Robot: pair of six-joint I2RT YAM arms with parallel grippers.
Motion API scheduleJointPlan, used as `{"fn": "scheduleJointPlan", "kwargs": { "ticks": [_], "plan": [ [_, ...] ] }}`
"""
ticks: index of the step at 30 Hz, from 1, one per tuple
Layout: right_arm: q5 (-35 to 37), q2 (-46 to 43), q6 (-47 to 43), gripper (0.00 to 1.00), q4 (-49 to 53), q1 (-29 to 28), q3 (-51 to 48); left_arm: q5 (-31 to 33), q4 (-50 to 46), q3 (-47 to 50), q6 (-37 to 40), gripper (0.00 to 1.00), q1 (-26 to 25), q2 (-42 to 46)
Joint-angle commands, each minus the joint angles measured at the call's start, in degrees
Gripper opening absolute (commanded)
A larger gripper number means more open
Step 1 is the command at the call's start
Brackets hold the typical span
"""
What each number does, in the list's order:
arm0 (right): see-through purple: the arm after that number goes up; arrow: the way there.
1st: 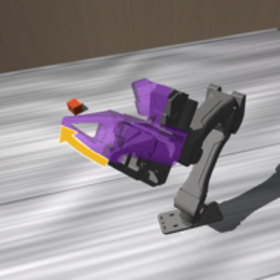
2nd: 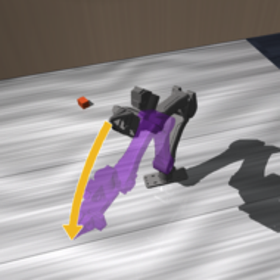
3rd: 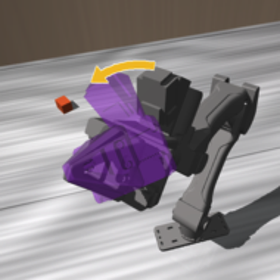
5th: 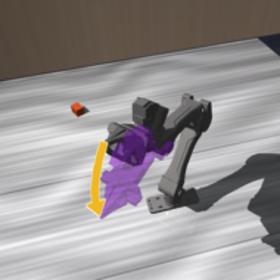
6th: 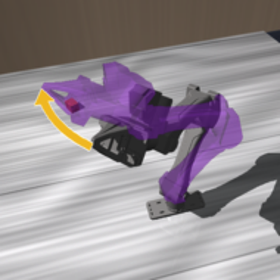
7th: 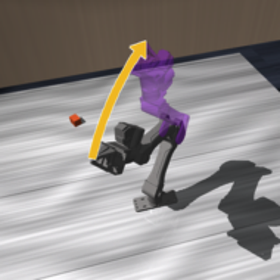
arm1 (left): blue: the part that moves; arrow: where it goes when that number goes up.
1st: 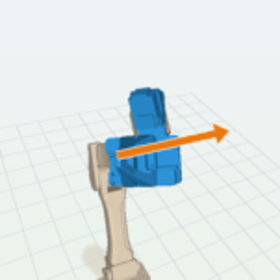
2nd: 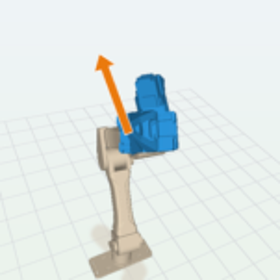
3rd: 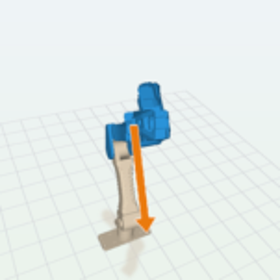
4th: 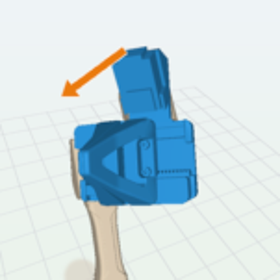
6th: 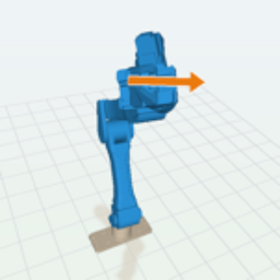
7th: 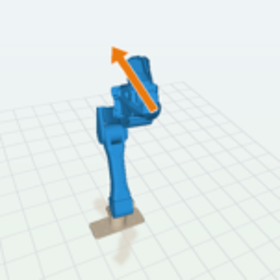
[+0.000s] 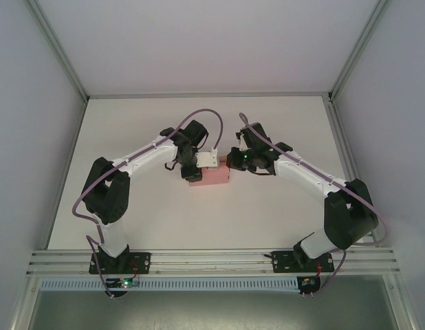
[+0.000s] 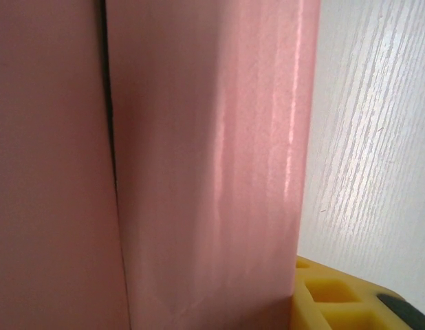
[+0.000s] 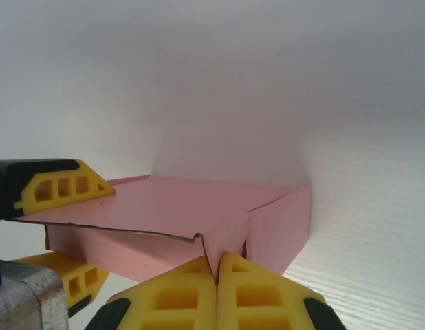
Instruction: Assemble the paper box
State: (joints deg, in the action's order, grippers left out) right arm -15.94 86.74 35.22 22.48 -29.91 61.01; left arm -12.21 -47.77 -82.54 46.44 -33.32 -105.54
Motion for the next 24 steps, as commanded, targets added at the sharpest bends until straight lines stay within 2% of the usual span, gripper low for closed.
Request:
{"fn": "scheduleJointPlan", "kwargs": {
  "ticks": [1, 3, 7, 11, 17, 20, 24],
  "plan": [
    [2.8, -1.4, -8.8, 0.00, 3.1, -2.2, 0.4, -2.1, 1.0, -0.7, 1.3, 0.42, -2.0, -2.6],
    [7.1, -2.3, -12.4, 0.00, 4.3, -2.4, -0.4, -1.8, 0.8, -0.8, 1.4, 0.41, -2.1, -2.8],
    [12.5, -2.9, -13.4, 0.00, 8.1, -2.4, 1.1, -1.3, 0.1, -1.0, 1.5, 0.41, -2.0, -3.2],
    [10.3, -4.6, -14.2, 0.00, 0.8, -3.9, -3.0, -1.9, 0.4, -0.9, 1.4, 0.42, -2.0, -3.1],
    [9.7, -5.9, -6.9, 0.00, -4.4, -3.6, -4.0, -2.3, 0.0, -1.8, 1.4, 0.42, -2.0, -3.8],
    [5.4, -7.0, -1.1, 0.00, -4.6, -1.7, -2.0, -2.5, -0.2, -1.8, 1.9, 0.42, -2.1, -3.7],
    [-9.8, -5.7, 6.1, 0.00, -9.9, 1.9, -1.9, -3.6, 0.2, -1.6, 2.3, 0.41, -2.1, -3.9]
  ]
}}
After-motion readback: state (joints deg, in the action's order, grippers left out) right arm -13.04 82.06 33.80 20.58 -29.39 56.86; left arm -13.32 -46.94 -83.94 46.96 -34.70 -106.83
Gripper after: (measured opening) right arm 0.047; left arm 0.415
